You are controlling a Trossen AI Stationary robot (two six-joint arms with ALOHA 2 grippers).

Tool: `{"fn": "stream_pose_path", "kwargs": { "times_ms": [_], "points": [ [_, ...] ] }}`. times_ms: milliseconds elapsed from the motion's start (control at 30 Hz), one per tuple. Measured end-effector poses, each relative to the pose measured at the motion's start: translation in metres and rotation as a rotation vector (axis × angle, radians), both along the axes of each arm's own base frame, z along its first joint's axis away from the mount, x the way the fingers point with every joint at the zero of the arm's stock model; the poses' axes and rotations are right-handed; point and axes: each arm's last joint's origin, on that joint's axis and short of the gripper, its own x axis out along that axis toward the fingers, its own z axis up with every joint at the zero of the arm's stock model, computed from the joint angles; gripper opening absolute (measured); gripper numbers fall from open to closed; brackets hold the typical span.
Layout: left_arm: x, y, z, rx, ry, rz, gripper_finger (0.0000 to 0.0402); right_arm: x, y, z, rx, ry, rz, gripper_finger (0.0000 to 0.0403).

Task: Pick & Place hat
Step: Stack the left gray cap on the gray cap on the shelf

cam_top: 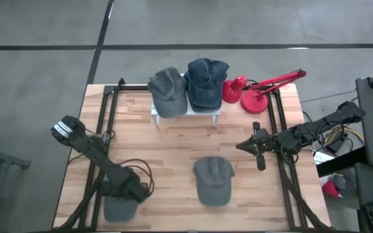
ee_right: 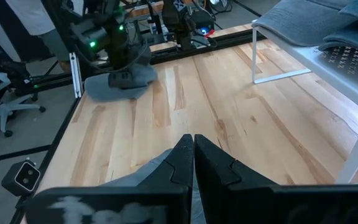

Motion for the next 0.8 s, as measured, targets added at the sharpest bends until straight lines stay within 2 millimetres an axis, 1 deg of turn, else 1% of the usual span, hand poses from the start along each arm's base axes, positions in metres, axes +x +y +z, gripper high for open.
{"fn": "stream_pose_path", "kwargs": {
  "times_ms": [67,167,300,467,500,633,800],
  "points": [
    [-0.001,0.001,-0.004,0.002,-0.013,-0.005,0.0209,0.000,0.000,0.000,0.000,0.000,0.000,0.0013],
    [-0.003,0.003,-0.009,0.017,-0.018,-0.005,0.0174,0.000,0.000,0.000,0.013,0.000,-0.004,0.0013],
    [-0.001,0.004,-0.009,0.043,-0.051,-0.017,0.0111,0.000,0.000,0.000,0.025,0.000,-0.008,0.0013],
    [0.001,0.003,-0.009,0.076,-0.107,-0.029,0.0021,0.000,0.000,0.000,0.025,0.000,-0.008,0.0013],
    [0.002,0.004,-0.009,0.080,-0.111,-0.029,0.0013,0.000,0.000,0.000,0.025,0.000,-0.008,0.0013],
    [0.003,0.003,-0.008,0.085,-0.131,-0.039,0.0011,0.000,0.000,0.000,0.025,0.000,-0.008,0.0013],
    [0.012,-0.002,0.005,0.107,-0.184,-0.045,0.0006,0.000,0.000,0.000,0.025,0.001,-0.007,0.0013]
  ]
}}
